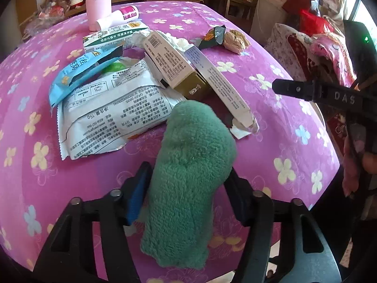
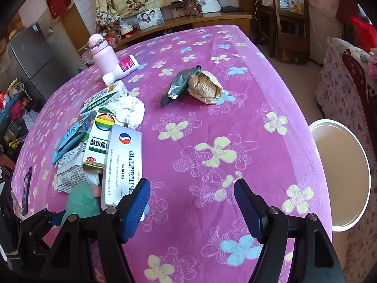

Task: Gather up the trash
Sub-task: 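Grasp the green towel with the left tool while the right tool grasps the crumpled paper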

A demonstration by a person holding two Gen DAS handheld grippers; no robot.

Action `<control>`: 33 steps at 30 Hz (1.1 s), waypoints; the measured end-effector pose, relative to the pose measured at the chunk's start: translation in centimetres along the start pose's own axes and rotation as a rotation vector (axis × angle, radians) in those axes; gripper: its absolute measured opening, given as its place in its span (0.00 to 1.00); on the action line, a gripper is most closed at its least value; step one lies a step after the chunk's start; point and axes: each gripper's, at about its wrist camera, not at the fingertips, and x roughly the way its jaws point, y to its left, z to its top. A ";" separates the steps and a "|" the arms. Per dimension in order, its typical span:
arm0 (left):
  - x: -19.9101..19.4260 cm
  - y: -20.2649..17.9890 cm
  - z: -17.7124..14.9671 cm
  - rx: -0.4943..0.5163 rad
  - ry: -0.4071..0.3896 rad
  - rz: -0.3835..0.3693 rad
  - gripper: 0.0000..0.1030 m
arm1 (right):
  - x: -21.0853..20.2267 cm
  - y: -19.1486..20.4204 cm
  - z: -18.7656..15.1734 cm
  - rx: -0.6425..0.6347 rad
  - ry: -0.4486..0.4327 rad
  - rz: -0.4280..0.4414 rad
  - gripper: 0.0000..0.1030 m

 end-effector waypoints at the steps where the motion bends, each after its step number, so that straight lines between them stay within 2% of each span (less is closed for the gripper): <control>1: 0.0 -0.1 0.1 -0.001 0.001 -0.005 0.52 | 0.1 -0.1 0.1 0.000 0.001 -0.001 0.69; 8: -0.2 -0.2 0.2 -0.002 -0.018 -0.011 0.43 | 1.1 -0.7 1.9 -0.011 -0.028 0.011 0.70; 18: 0.3 0.1 0.6 -0.002 0.004 -0.020 0.43 | 5.0 -2.6 7.8 -0.014 -0.070 -0.021 0.72; 21: 0.4 0.0 0.8 0.012 0.012 -0.014 0.47 | 6.2 -2.8 9.2 -0.026 -0.084 -0.027 0.72; 23: 0.6 -0.2 1.0 0.021 0.014 -0.012 0.49 | 7.0 -2.9 10.2 -0.039 -0.086 -0.032 0.64; 28: 1.0 -0.2 1.5 0.013 0.007 -0.017 0.50 | 8.8 -3.0 11.4 -0.061 -0.052 0.000 0.34; 31: 1.0 0.2 1.5 -0.027 -0.001 -0.045 0.47 | 8.7 -3.1 11.0 -0.051 -0.047 0.029 0.24; 33: 1.0 0.3 1.5 -0.038 -0.001 -0.057 0.44 | 8.0 -3.0 10.5 -0.049 -0.055 0.043 0.23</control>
